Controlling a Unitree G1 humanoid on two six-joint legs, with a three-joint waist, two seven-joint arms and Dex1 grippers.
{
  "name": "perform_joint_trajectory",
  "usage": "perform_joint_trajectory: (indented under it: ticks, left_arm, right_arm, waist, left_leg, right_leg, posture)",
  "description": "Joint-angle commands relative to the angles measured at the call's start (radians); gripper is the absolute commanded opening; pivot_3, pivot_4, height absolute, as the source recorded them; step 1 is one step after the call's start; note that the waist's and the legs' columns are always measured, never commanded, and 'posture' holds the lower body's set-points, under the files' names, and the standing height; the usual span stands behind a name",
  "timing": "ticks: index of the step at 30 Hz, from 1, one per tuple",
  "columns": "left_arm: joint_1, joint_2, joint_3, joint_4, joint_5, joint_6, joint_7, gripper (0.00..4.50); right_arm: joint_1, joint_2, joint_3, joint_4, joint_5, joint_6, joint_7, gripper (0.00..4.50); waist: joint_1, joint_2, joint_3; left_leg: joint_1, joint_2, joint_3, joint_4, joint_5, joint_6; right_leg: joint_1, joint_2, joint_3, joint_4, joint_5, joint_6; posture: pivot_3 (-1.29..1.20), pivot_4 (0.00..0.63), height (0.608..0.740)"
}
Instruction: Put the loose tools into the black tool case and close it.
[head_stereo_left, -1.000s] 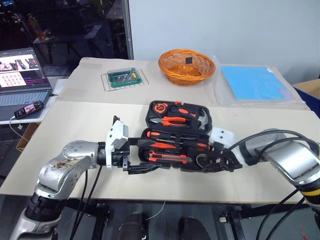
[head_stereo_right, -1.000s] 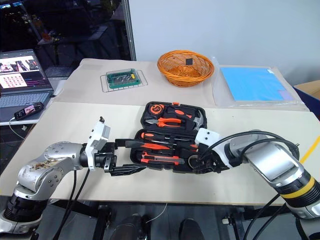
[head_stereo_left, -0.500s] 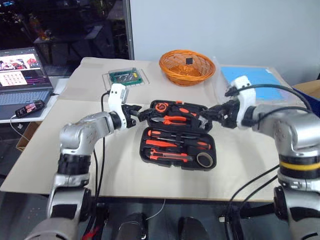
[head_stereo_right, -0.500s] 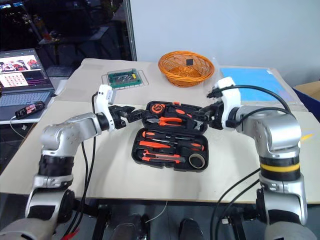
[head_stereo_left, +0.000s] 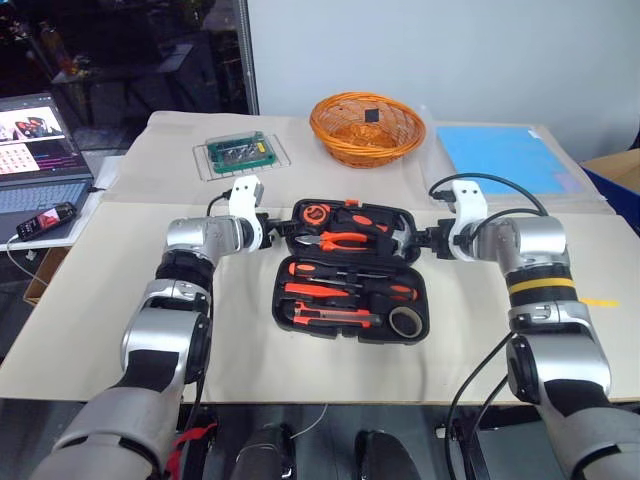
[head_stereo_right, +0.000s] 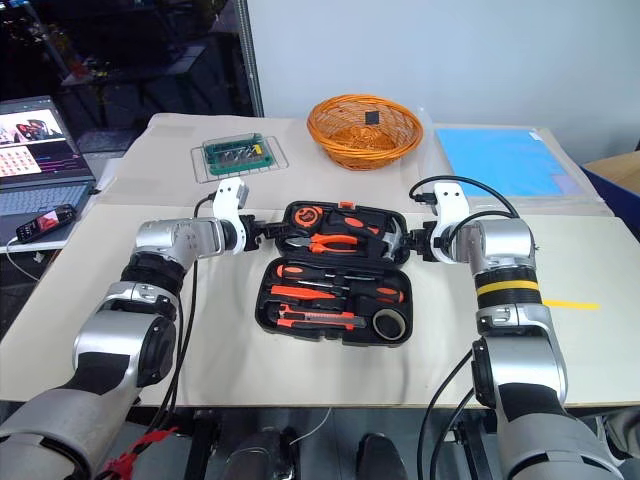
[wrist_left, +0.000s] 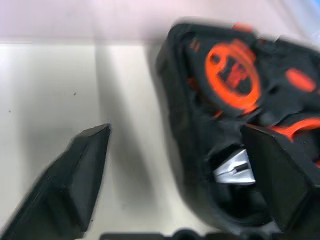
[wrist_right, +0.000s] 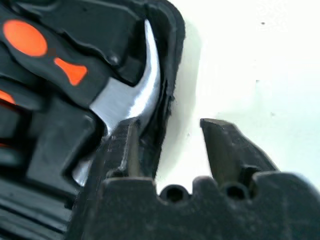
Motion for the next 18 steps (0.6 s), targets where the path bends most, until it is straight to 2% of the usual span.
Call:
perform_joint_trajectory:
  ticks: [1, 3, 6, 8, 14, 16, 18]
  left_arm:
    - [-0.044, -0.009, -0.007, 0.034, 0.037, -0.030, -0.058, 2.36]
    - [-0.051, -0.015, 0.011, 0.053, 0.037, -0.040, -0.064, 1.67]
    - [-0.060, -0.026, 0.037, 0.071, 0.035, -0.073, -0.078, 0.57]
    - [-0.074, -0.036, 0.058, 0.077, 0.028, -0.120, -0.097, 0.01]
    - [-0.078, -0.049, 0.032, 0.051, 0.082, -0.353, -0.195, 0.01]
    - [-0.067, -0.048, 0.023, 0.049, 0.101, -0.415, -0.224, 0.01]
    - [-0.013, -0.042, -0.041, 0.004, 0.177, -0.582, -0.249, 0.01]
  right_arm:
    - [-0.024, -0.004, -0.001, 0.017, -0.010, -0.016, 0.019, 0.59]
    - [-0.024, -0.001, -0.002, 0.019, -0.007, -0.015, 0.032, 0.00]
    - [-0.037, 0.019, -0.026, 0.046, 0.007, -0.054, 0.040, 0.00]
    - [-0.064, 0.036, -0.047, 0.089, 0.010, -0.162, 0.048, 0.00]
    - [-0.188, 0.042, -0.008, 0.245, -0.087, -0.597, 0.085, 0.00]
    - [-0.213, 0.042, -0.008, 0.298, -0.099, -0.661, 0.103, 0.00]
    - [-0.201, 0.038, -0.004, 0.300, -0.112, -0.713, 0.128, 0.00]
  waist:
    - [-0.001, 0.000, 0.000]
    - [0.001, 0.000, 0.000]
    - [0.003, 0.000, 0.000]
    - [0.000, 0.000, 0.000]
    - [-0.005, 0.002, 0.012]
    - [-0.004, 0.003, 0.016]
    - [-0.004, 0.003, 0.016]
  left_leg:
    - [0.000, 0.000, 0.000, 0.000, -0.001, 0.001]
    - [0.000, 0.000, -0.001, 0.000, -0.002, 0.003]
    - [0.002, 0.000, -0.002, 0.000, -0.002, 0.004]
    - [0.002, 0.000, -0.002, 0.000, -0.002, 0.003]
    - [0.002, 0.000, -0.001, 0.000, 0.000, 0.001]
    - [0.000, -0.001, -0.001, 0.000, 0.001, 0.002]
    - [-0.005, 0.000, 0.000, 0.000, 0.006, -0.003]
  right_leg:
    - [0.000, 0.000, 0.000, 0.000, 0.000, 0.000]
    - [0.000, 0.000, 0.000, 0.000, 0.000, 0.000]
    - [0.000, 0.000, 0.000, 0.001, 0.000, 0.000]
    - [0.001, 0.000, 0.000, 0.001, 0.001, -0.001]
    - [-0.001, 0.000, 0.000, 0.002, 0.003, -0.002]
    - [-0.004, 0.000, 0.000, 0.003, 0.003, -0.002]
    - [-0.009, 0.000, 0.000, 0.003, 0.003, -0.002]
  posture:
    - [0.00, 0.150, 0.740]
    - [0.00, 0.150, 0.740]
    - [0.00, 0.150, 0.740]
    - [0.00, 0.150, 0.740]
    - [0.00, 0.150, 0.740]
    - [0.00, 0.150, 0.740]
    - [0.00, 0.150, 0.740]
